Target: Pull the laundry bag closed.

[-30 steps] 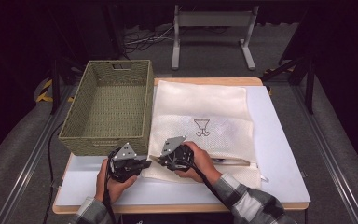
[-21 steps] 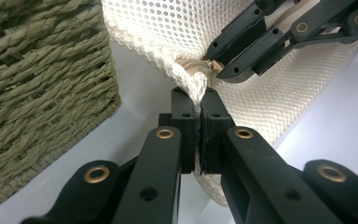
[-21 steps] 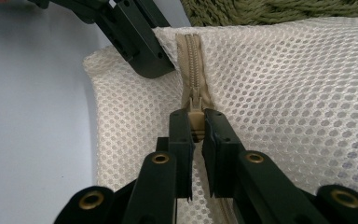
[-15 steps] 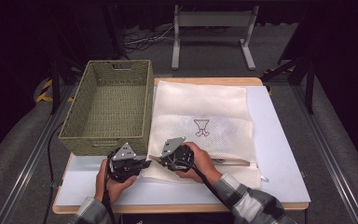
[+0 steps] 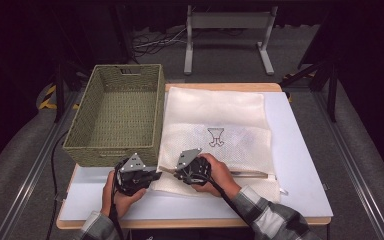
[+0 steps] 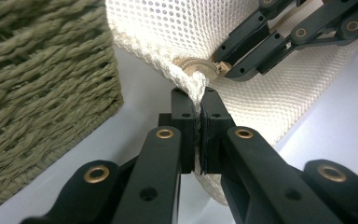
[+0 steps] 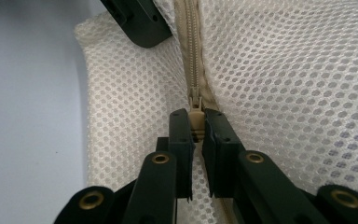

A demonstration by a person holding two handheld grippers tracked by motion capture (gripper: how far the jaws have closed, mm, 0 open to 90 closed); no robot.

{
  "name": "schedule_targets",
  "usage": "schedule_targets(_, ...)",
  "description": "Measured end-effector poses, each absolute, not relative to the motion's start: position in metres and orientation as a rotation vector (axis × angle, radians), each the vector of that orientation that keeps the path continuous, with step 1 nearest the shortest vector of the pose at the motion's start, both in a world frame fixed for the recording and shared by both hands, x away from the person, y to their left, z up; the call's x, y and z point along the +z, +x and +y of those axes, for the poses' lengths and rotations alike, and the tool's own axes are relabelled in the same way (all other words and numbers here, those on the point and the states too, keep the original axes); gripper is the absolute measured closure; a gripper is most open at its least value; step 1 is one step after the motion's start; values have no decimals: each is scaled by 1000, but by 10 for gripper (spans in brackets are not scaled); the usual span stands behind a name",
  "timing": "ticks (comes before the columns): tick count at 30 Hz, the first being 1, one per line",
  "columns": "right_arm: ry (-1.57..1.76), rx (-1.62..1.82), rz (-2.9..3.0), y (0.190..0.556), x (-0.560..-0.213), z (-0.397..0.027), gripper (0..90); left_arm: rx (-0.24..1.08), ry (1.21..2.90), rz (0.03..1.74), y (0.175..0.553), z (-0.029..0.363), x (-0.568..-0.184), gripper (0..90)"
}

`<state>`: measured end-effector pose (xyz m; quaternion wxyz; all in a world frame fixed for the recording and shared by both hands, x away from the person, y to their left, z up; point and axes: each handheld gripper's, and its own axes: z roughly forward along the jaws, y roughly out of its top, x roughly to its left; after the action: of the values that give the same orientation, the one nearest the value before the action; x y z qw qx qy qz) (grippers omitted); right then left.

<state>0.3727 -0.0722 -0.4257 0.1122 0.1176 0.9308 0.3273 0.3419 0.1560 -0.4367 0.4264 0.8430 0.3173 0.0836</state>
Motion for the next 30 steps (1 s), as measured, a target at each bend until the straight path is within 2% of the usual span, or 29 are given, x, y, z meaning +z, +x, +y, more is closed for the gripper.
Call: schedule_targets(30, 385, 903, 2724, 369, -427, -100, 821, 224, 2083, 795, 340, 161, -432, 870)
